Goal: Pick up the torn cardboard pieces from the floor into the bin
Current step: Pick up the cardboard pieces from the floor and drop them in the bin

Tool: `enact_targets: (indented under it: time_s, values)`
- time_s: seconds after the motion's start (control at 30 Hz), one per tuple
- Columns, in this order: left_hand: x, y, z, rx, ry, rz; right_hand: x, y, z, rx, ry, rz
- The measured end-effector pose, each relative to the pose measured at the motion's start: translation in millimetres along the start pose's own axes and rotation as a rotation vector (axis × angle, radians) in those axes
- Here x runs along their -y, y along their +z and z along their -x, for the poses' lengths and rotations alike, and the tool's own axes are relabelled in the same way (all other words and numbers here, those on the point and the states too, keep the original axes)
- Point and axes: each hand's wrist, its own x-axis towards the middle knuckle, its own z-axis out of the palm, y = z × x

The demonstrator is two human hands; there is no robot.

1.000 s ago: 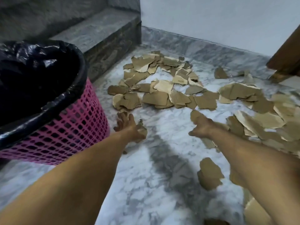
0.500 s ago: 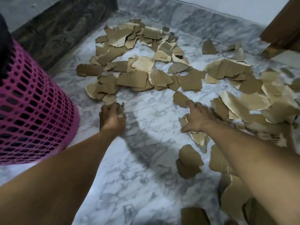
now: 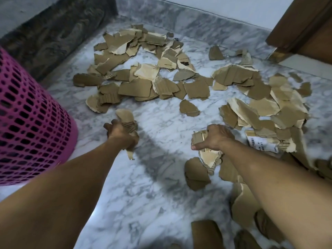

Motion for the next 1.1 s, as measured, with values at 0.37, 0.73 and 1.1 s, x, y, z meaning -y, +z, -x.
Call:
enact_targets:
  time_s: [0.37, 0.73, 1.1]
  values:
    - [-39.9, 43.8, 77.8, 0.379, 0.409, -0.024, -66.8, -32.7, 29.6, 0.113, 0.04, -0.136]
    - [-49.9, 144.6, 166.0, 0.217, 0.838, -0.526, -108.1, 48.1, 55.2, -0.07, 0.228, -0.15]
    - [-53.8, 160.6, 158.3, 0.179, 0.713, -0.516, -109.1, 62.2, 48.3, -0.215, 0.305, -0.402]
